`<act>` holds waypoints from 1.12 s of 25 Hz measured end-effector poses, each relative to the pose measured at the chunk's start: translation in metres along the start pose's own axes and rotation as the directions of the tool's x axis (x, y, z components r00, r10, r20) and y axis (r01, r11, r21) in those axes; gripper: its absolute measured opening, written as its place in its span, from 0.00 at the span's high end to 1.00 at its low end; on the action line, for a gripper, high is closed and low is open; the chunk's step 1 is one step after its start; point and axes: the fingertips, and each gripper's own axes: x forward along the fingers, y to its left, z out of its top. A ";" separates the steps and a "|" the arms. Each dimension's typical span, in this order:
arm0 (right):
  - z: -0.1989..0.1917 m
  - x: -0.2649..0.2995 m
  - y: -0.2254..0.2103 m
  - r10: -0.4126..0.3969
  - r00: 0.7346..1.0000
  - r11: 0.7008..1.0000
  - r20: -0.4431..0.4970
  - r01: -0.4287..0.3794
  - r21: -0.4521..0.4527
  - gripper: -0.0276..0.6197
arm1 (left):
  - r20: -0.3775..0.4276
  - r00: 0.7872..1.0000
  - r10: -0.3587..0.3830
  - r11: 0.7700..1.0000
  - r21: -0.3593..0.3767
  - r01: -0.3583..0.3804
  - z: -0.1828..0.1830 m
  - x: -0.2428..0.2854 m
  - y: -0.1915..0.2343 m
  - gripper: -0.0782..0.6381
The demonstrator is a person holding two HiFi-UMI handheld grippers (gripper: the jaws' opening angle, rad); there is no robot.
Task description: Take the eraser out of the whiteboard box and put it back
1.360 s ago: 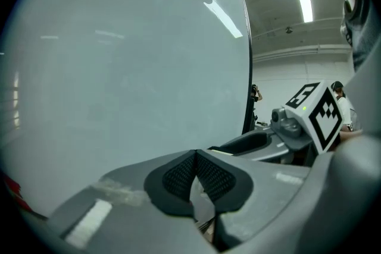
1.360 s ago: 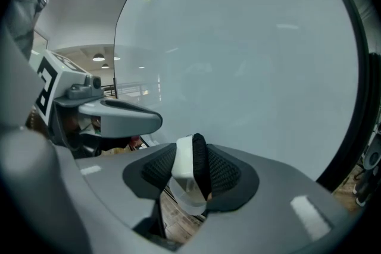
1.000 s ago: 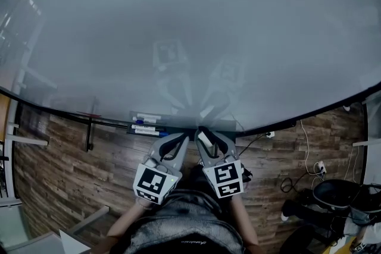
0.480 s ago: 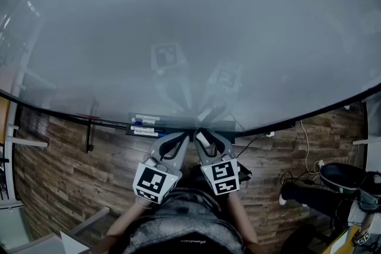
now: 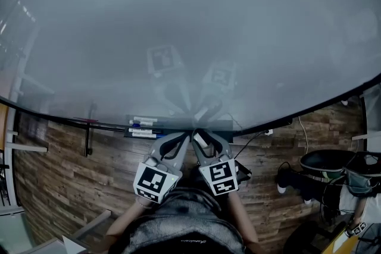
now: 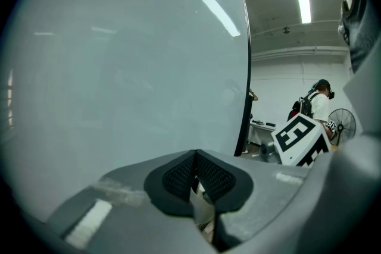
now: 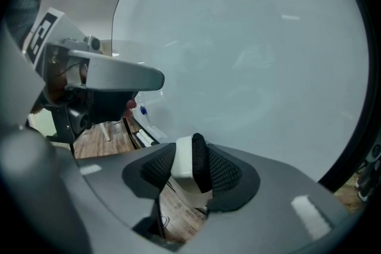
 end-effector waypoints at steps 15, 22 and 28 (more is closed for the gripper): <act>0.032 -0.035 0.005 -0.021 0.994 1.000 0.104 0.020 0.003 0.77 | -0.005 1.000 -0.011 1.000 0.004 0.011 -0.004 -0.003 -0.002 0.88; 0.036 -0.040 0.005 -0.049 0.992 0.999 0.115 0.050 -0.008 0.92 | -0.002 1.000 -0.019 1.000 0.013 0.019 -0.004 -0.005 -0.006 0.88; 0.053 -0.049 0.009 -0.050 0.983 0.999 0.177 0.052 -0.011 0.95 | 0.025 0.999 -0.038 0.999 0.013 0.037 0.003 -0.007 -0.013 0.88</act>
